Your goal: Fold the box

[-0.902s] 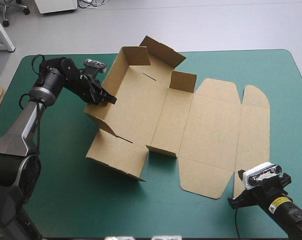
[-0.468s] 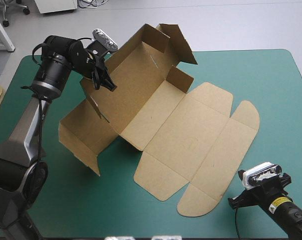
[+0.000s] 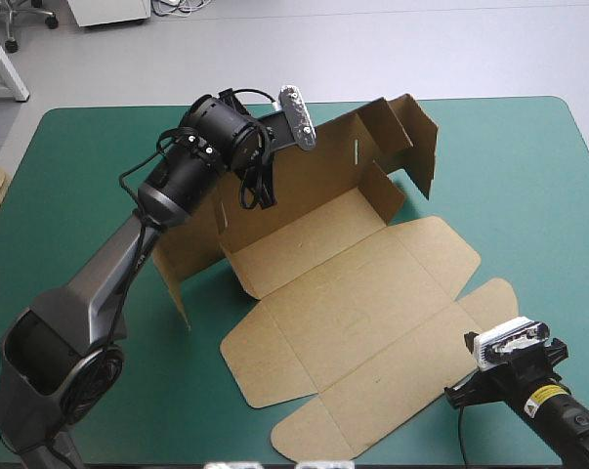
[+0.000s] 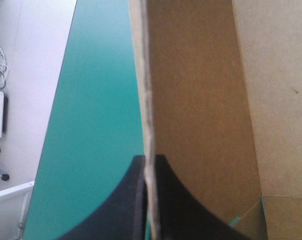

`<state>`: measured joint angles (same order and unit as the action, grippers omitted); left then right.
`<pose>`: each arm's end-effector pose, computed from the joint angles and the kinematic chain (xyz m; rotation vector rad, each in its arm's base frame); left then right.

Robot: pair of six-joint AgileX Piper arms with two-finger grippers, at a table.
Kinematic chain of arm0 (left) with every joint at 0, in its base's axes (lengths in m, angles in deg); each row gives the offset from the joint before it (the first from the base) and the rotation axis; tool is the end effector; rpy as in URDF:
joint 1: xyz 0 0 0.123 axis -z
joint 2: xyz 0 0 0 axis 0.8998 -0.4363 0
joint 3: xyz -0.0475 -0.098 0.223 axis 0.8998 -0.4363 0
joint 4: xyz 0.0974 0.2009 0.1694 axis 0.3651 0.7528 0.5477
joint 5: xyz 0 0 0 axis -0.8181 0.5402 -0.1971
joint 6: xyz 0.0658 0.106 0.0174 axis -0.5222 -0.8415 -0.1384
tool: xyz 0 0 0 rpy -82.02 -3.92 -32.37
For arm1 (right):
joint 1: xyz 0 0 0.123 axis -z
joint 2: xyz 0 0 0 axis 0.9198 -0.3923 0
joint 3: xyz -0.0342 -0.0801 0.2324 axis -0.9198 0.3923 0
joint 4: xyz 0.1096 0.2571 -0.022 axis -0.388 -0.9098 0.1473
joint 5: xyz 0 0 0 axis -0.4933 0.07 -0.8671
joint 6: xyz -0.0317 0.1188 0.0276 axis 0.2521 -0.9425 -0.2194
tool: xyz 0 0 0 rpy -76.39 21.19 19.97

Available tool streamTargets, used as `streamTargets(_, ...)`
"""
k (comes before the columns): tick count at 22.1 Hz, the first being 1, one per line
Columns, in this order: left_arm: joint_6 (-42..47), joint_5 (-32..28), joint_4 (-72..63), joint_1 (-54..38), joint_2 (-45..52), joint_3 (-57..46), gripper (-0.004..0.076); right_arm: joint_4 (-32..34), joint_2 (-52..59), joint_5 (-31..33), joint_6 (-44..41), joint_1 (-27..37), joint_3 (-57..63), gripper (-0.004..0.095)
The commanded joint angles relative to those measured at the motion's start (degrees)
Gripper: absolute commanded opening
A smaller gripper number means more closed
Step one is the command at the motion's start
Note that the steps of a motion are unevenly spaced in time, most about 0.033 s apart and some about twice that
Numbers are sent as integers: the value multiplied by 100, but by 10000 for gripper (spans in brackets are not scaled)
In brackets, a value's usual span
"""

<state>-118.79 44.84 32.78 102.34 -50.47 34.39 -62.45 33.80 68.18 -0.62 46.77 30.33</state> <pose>0.3675 -0.2396 0.3548 1.5038 1.9629 0.4255 0.1760 0.0658 0.1998 -0.4404 2.0501 0.1816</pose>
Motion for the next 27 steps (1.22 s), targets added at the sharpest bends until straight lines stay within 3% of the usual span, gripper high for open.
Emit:
streamTargets(1, 27, -512, 260, 69, 319, 176, -10, -27, -20, -127, -34, 35, -326, -20)
streamTargets(5, 337, -872, 373, 167, 385, -190, -10, -27, -20, 62, -129, 35, -480, -18)
streamTargets(9, 987, -1732, 1840, 872, 886, -1463, -10, -4, -20, 284, -308, 35, -652, -16)
streamTargets(12, 1923, -2208, 3251, 1222, 1296, -2564, -10, 411, -32, 696, -1259, 35, -900, 0)
streamTargets(14, 2020, -2830, 3282, 1220, 1602, -3077, -10, 831, -32, 1177, -1671, 35, -1135, 0)
streamTargets(17, 1819, -3727, 3928, 1209, 2077, -3906, -10, 890, -32, 1759, -1686, 35, -1469, 0)
streamTargets(20, 1980, -4289, 4621, 1209, 2164, -4247, -10, 866, -32, 1903, -1818, 35, -1591, 0)
streamTargets(22, 2537, -4557, 4985, 1209, 2114, -4360, -10, 823, -32, 1966, -1833, 35, -1628, 0)
streamTargets(27, 4790, -3904, 6363, 1253, 1847, -4359, -10, 771, -32, 2032, -1833, 35, -1652, 0)
